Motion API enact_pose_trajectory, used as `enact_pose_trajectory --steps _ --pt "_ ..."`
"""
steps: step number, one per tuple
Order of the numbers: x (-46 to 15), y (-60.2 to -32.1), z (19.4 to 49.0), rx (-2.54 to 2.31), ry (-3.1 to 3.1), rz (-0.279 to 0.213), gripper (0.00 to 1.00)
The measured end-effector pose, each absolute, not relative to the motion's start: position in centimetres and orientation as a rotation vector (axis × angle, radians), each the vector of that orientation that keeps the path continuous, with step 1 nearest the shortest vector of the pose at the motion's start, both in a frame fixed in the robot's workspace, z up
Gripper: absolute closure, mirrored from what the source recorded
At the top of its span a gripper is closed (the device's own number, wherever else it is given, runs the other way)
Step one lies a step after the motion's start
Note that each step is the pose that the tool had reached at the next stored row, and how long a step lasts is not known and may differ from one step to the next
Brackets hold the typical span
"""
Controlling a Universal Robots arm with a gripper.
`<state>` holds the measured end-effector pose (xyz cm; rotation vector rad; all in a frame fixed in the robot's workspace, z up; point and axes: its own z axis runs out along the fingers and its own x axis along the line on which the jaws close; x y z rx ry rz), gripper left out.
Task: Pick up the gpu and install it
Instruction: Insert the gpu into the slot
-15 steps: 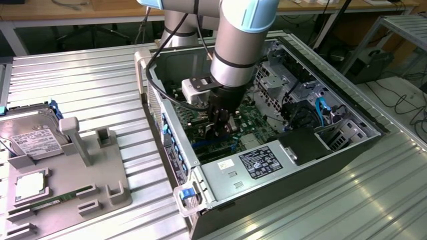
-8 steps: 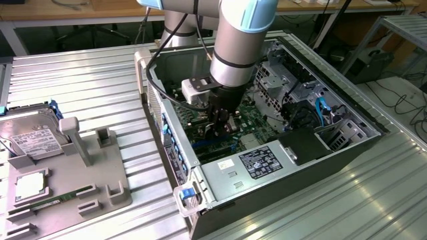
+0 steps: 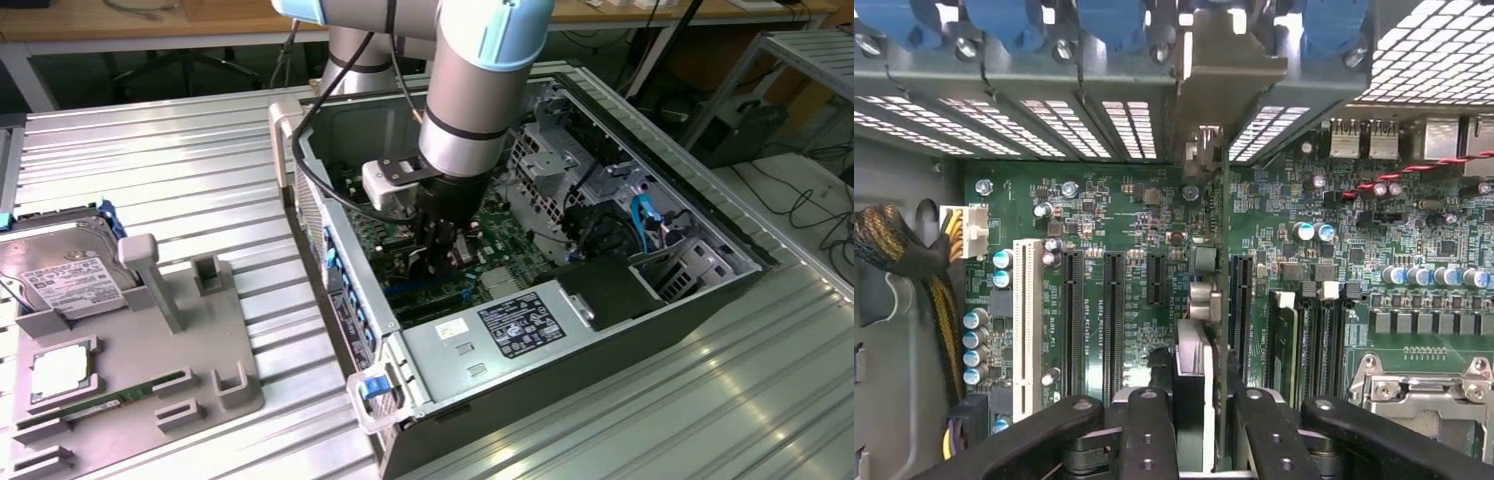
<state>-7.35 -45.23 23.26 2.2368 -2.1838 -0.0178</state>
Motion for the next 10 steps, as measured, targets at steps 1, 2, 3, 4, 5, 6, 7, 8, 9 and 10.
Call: enact_pose_trajectory --steps 1,2,3,4,5,6,7,8,9,10 --pt "-7.35 -45.24 23.25 2.237 -2.184 -0.018 0.72" --pt "-7.35 -45.23 23.27 2.237 -2.184 -0.018 0.72" --pt "-7.33 -45.19 23.62 2.239 -2.186 -0.019 0.72" --pt "-7.42 -45.22 23.87 2.238 -2.185 -0.014 0.72" --pt "-7.46 -45.22 23.87 2.238 -2.185 -0.013 0.72" --pt "-7.47 -45.23 23.87 2.239 -2.185 -0.013 0.72" --pt "-7.47 -45.23 23.87 2.239 -2.185 -0.013 0.72" --pt "-7.47 -45.23 23.87 2.239 -2.185 -0.013 0.72" --pt "-7.47 -45.23 23.87 2.239 -2.185 -0.013 0.72" --pt "-7.47 -45.23 23.87 2.239 -2.185 -0.013 0.72"
